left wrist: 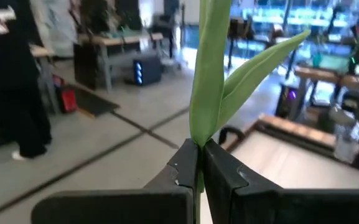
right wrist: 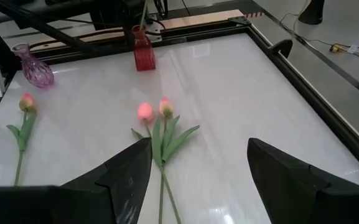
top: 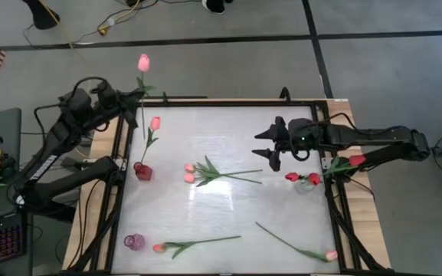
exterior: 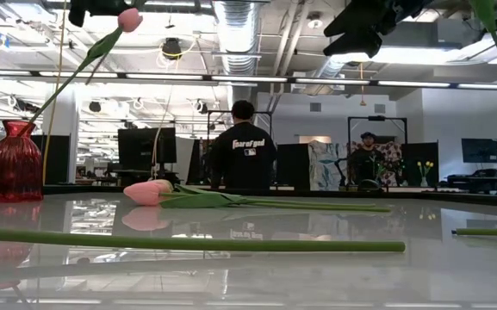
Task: Sort flowers into vase by color
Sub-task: Put the top pink flower into the red flower vase
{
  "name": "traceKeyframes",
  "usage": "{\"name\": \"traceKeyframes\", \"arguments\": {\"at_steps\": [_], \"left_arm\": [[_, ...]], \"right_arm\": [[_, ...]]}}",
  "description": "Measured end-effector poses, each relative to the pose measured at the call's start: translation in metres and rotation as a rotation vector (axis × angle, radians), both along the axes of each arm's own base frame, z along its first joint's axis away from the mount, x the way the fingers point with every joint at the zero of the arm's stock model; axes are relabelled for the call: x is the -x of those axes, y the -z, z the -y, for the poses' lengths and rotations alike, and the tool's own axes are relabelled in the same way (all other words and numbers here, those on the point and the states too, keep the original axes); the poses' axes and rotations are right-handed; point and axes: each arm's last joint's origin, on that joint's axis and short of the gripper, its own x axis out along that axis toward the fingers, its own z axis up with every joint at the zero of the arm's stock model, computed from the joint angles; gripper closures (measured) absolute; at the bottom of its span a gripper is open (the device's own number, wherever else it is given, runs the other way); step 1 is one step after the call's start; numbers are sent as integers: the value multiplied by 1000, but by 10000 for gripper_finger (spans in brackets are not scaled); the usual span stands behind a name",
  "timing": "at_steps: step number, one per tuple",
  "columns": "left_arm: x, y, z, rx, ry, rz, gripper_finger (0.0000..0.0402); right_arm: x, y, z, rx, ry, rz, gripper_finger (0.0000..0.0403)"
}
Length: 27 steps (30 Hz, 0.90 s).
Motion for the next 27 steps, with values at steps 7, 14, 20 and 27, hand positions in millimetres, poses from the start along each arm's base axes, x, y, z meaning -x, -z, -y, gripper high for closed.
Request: {"name": "traceKeyframes", "arguments": {"at_steps": [7, 14, 20, 27], "left_arm": [[4, -3, 9, 88, 122, -52, 401], [15, -31, 26, 47, 269, -13, 401], [17, -31, 41, 78, 604, 30, 401], [14, 7, 40, 129, 674, -24, 401]], "right_arm": [[-1, -1, -1, 1, -8, 15, 113], [-1, -2, -3, -7, -12, 21, 113], [-2, -3, -3, -6, -11, 41, 113], [-2, -4, -3, 2, -15, 45, 113]]}}
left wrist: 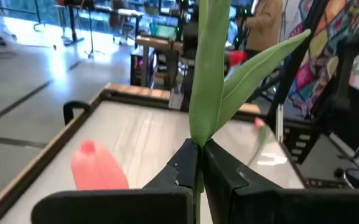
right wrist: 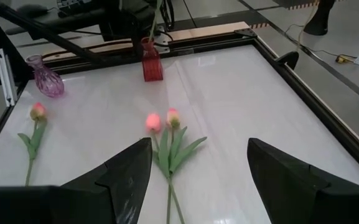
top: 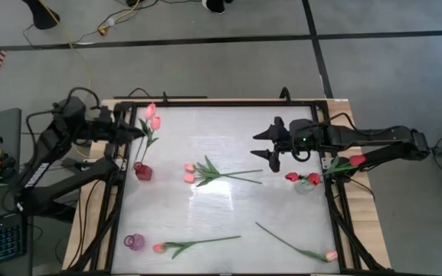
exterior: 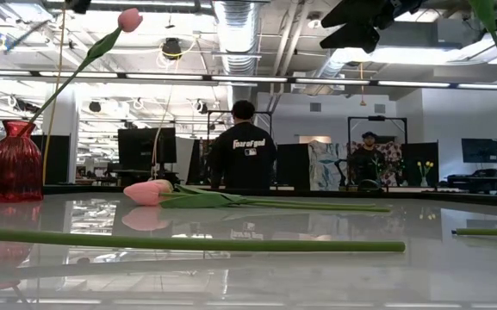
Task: Sort flowers into vase by color
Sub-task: Put the top pink flower into the red flower vase
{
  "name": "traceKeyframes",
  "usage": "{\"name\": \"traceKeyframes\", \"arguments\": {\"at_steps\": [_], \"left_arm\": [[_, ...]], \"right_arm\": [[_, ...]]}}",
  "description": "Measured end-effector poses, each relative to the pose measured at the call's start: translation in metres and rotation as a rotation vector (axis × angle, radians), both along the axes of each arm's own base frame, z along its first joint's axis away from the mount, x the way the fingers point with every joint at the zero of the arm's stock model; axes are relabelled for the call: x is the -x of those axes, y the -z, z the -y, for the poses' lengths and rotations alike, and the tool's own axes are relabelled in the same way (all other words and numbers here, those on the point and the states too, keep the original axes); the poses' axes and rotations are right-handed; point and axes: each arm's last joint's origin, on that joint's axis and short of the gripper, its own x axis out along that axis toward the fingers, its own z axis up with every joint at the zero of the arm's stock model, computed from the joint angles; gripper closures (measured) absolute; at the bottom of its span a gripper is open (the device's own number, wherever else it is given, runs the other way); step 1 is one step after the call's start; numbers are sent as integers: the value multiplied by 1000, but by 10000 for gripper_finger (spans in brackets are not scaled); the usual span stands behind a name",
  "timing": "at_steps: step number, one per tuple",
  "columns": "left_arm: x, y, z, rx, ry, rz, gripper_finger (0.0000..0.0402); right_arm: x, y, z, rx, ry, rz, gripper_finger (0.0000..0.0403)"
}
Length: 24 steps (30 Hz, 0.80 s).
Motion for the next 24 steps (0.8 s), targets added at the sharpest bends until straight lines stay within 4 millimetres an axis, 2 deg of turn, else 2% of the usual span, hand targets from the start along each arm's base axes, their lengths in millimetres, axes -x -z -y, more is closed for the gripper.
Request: {"name": "traceKeyframes", "arguments": {"at_steps": [4, 9, 15, 24], "left_arm": [[-6, 22, -4, -19, 34, 2, 401], [-7, 37, -3, -99, 28, 43, 401], [0, 43, 3, -124, 24, 40, 401], [5, 56, 6, -144, -12, -78, 401]], "right_arm": [[0, -1, 0, 4, -2, 8, 113], [0, -1, 0, 9, -4, 7, 113], [0, 0, 0, 20, -11, 2, 113], [0, 0, 0, 23, -14, 2, 113]]}}
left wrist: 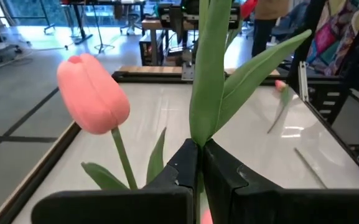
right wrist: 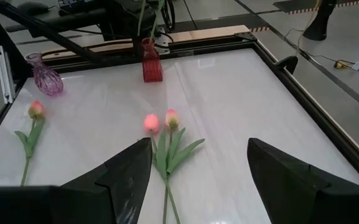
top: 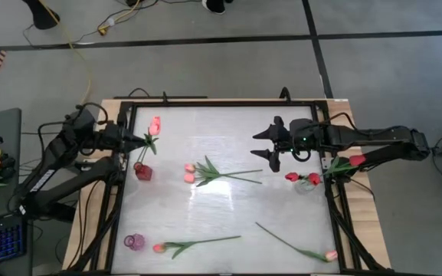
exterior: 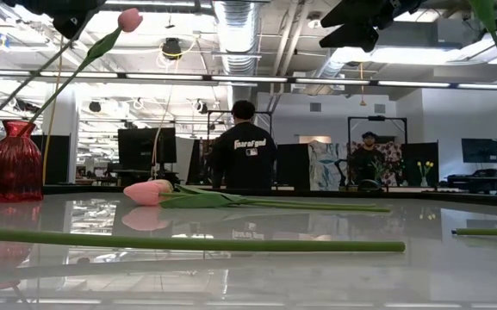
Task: Sort flowers into vase by color
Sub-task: Put the top pink flower into the red flower vase
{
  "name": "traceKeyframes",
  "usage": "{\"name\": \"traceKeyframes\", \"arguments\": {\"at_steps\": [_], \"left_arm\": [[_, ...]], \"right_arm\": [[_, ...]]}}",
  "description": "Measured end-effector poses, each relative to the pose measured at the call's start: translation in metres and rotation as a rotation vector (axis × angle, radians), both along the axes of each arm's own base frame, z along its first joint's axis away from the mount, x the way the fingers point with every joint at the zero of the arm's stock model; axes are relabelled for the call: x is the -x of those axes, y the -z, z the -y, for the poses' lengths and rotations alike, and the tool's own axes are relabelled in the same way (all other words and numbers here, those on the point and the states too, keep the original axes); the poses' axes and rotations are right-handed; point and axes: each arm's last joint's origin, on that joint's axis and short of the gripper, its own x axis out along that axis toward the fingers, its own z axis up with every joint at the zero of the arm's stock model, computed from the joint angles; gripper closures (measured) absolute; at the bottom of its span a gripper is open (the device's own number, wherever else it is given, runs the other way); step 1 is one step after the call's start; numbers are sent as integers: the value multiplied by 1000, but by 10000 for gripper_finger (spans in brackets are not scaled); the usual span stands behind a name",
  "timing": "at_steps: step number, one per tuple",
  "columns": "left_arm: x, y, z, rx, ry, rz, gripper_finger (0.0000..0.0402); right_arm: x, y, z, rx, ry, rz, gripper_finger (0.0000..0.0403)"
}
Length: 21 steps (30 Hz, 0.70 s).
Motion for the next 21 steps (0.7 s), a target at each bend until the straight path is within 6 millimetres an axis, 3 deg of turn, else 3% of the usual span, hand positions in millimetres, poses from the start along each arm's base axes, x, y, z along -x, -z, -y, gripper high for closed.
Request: {"name": "traceKeyframes", "arguments": {"at_steps": [13, 21], "left_arm": [[9, -1, 6, -85, -53, 87, 401], [16, 21, 11, -83, -121, 172, 401]], "right_arm": [[0, 0, 0, -6, 3, 0, 113], [0, 0, 0, -6, 3, -1, 113]]}}
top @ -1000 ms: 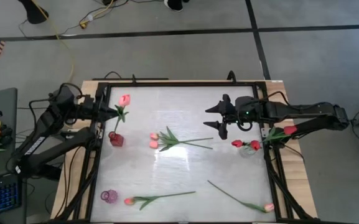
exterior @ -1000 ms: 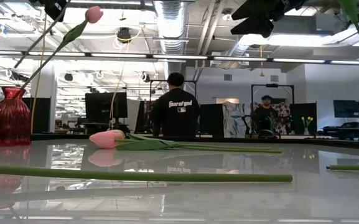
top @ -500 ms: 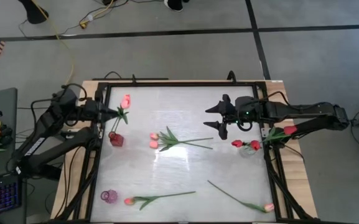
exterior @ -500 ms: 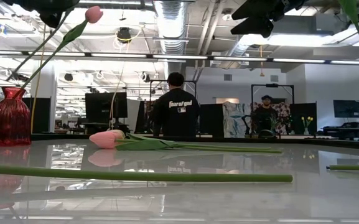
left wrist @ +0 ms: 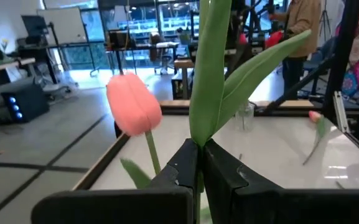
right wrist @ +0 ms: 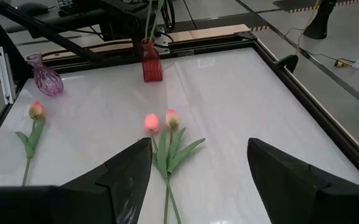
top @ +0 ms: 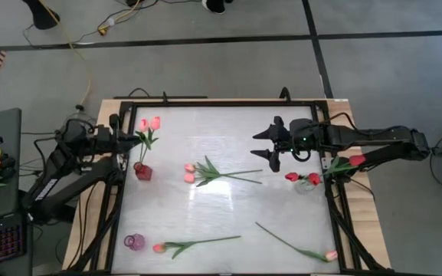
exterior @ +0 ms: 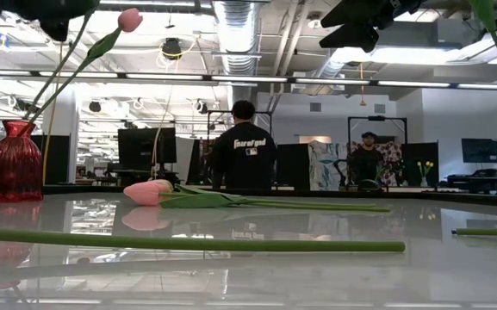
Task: Sort flowers into vase by color
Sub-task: Put the top pink flower into the red flower vase
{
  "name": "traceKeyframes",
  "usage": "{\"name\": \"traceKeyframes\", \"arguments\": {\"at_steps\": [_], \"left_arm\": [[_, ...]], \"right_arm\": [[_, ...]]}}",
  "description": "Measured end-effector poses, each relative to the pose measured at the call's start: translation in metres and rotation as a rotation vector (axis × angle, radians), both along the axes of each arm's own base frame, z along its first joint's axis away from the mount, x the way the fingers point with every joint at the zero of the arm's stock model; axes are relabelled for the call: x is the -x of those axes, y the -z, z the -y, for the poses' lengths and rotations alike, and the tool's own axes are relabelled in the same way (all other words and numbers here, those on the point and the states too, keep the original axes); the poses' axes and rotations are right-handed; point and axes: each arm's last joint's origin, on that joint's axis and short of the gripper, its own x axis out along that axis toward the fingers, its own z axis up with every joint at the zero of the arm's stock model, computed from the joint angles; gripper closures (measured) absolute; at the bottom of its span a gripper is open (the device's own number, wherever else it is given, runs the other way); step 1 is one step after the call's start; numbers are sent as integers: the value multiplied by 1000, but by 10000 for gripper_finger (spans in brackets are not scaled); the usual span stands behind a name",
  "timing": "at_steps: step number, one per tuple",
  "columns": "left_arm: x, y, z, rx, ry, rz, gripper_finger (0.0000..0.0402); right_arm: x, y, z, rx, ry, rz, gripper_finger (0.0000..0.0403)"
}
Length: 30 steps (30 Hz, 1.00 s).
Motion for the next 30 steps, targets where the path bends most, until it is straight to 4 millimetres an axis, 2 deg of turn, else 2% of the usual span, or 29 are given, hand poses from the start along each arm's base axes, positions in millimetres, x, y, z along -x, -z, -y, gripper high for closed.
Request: {"name": "traceKeyframes", "arguments": {"at_steps": [14, 30], "left_arm": [[6, 8, 2, 38, -92, -24, 401], [6, 8, 3, 38, -87, -24, 401]], "right_arm": [[0, -1, 0, -3, -7, 8, 113], [0, -1, -1, -10, -20, 8, 113]]}}
